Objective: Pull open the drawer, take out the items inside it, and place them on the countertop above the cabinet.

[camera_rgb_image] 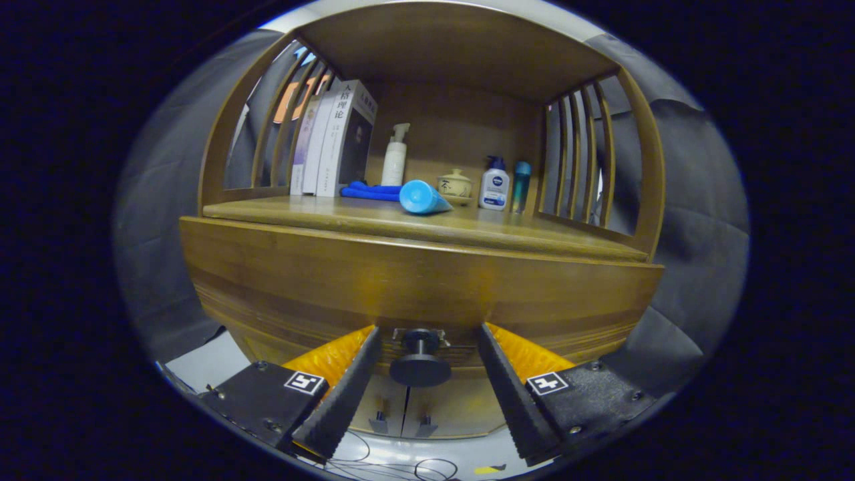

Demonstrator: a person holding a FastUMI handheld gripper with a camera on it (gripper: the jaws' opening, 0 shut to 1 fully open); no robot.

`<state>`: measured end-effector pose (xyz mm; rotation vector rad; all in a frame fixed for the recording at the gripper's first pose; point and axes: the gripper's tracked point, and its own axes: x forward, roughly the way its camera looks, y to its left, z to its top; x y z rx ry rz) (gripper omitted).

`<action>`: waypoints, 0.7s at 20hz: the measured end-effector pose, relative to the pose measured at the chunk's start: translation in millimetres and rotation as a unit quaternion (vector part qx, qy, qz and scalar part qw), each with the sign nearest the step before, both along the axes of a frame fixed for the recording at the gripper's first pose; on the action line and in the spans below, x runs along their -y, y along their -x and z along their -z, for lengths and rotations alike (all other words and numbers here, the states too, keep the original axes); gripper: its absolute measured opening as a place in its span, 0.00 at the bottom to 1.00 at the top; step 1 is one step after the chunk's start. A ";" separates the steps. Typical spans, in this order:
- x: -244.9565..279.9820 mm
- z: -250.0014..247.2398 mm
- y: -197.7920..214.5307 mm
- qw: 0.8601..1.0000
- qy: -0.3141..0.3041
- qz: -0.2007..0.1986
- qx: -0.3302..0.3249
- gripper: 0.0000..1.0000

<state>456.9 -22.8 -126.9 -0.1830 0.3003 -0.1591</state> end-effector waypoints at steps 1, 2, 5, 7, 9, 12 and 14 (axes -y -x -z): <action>0.1 -0.4 -4.9 1.000 -0.001 0.001 -0.002 0.96; -0.1 -0.3 -8.3 1.000 -0.001 0.004 -0.005 0.95; -1.3 0.8 -9.3 1.000 0.011 0.009 -0.002 0.96; 0.0 2.2 -10.9 1.000 0.023 0.006 0.000 0.96; -1.0 2.5 -8.4 1.000 0.027 0.003 -0.014 0.97; -21.9 -26.5 0.8 1.000 0.008 -0.025 0.015 0.97; -31.7 -47.4 18.9 0.998 0.022 -0.043 0.036 0.97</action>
